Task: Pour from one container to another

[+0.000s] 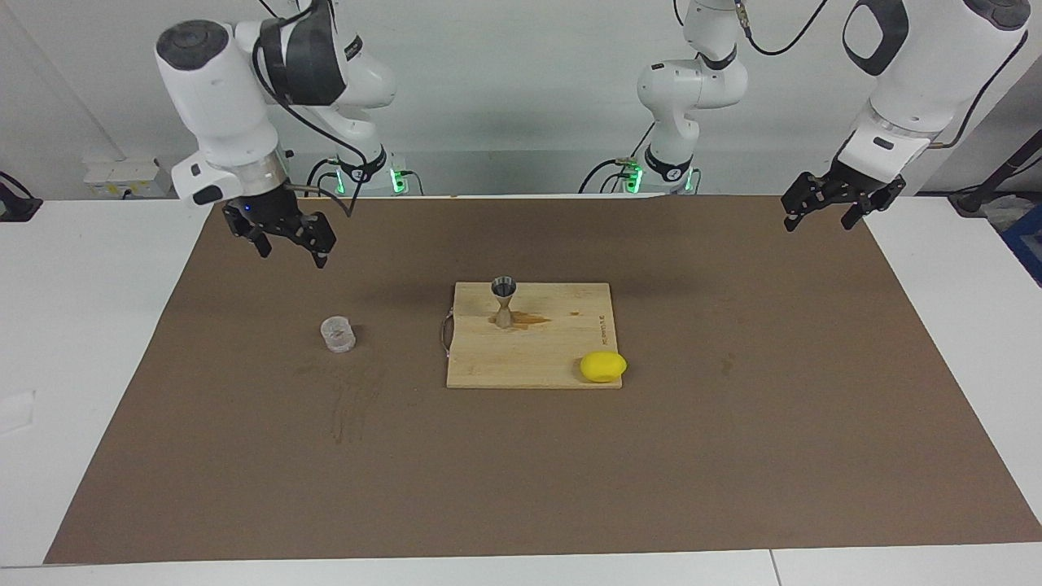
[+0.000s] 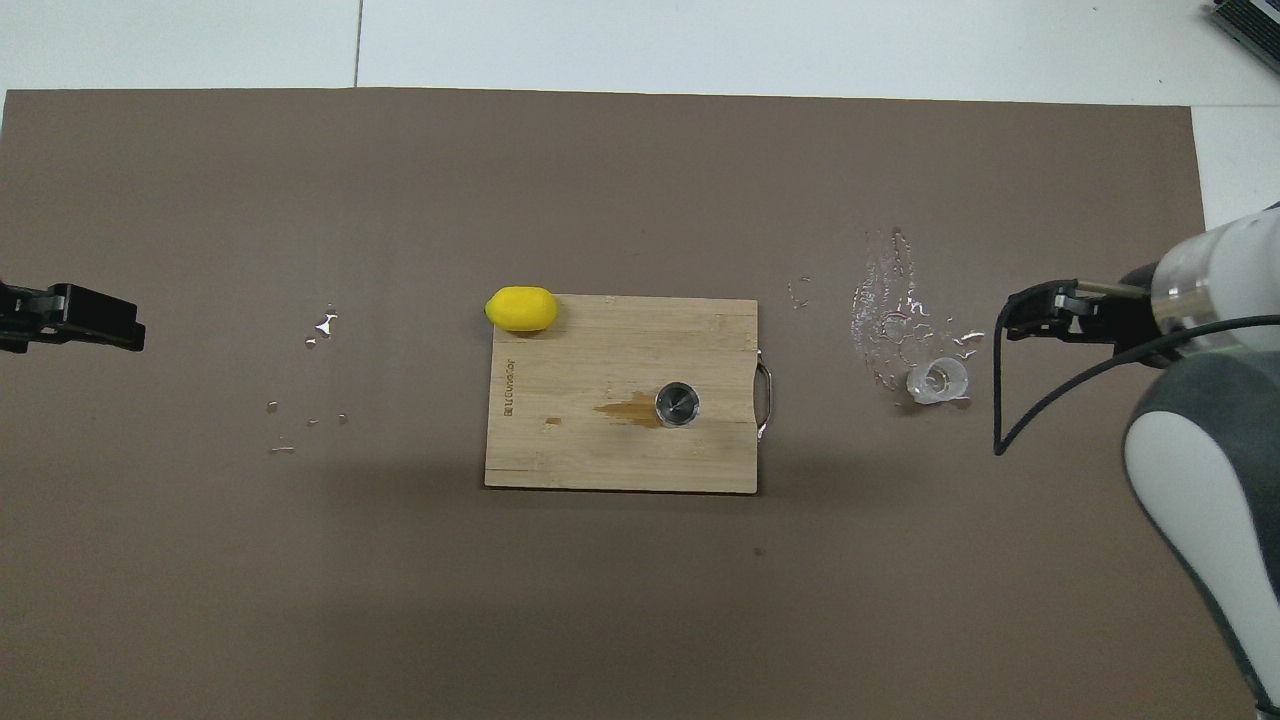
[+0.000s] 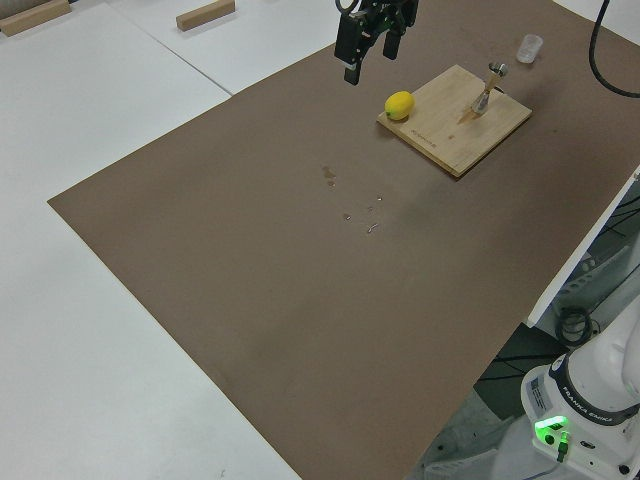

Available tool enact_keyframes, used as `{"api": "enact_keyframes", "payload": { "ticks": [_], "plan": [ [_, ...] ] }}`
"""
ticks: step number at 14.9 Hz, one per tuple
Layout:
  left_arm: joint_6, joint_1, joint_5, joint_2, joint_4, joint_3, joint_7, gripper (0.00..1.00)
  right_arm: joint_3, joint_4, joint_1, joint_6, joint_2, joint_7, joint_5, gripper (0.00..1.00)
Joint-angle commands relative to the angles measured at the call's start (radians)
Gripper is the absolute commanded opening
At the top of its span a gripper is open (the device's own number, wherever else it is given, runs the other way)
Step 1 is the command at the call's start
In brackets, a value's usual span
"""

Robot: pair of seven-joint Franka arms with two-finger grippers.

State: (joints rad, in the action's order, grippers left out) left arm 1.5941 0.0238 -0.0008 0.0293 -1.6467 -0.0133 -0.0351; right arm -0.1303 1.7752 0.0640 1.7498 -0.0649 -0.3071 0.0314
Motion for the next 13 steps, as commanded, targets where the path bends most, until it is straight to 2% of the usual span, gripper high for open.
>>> {"api": "enact_keyframes", "payload": {
  "ticks": [1,2,5,9,13],
  "plan": [
    [0.004,0.011,-0.01,0.031,-0.033,-0.008,0.004,1.0,-0.009,-0.156,0.013,-0.129,0.04,0.071,0.009,1.0],
    [0.004,0.011,-0.01,0.031,-0.033,-0.008,0.006,1.0,-0.009,-0.189,0.014,-0.168,0.051,0.08,0.012,1.0],
    [0.004,0.011,-0.01,0.031,-0.033,-0.008,0.004,1.0,-0.009,-0.191,0.016,-0.214,0.057,0.118,0.004,1.0],
    [0.004,0.011,-0.01,0.031,-0.033,-0.008,0.006,1.0,-0.011,-0.139,0.013,-0.216,0.03,0.137,-0.007,1.0],
    [0.004,0.011,-0.01,0.031,-0.033,-0.008,0.004,1.0,-0.011,-0.134,0.01,-0.214,0.028,0.144,-0.028,1.0]
  ]
}}
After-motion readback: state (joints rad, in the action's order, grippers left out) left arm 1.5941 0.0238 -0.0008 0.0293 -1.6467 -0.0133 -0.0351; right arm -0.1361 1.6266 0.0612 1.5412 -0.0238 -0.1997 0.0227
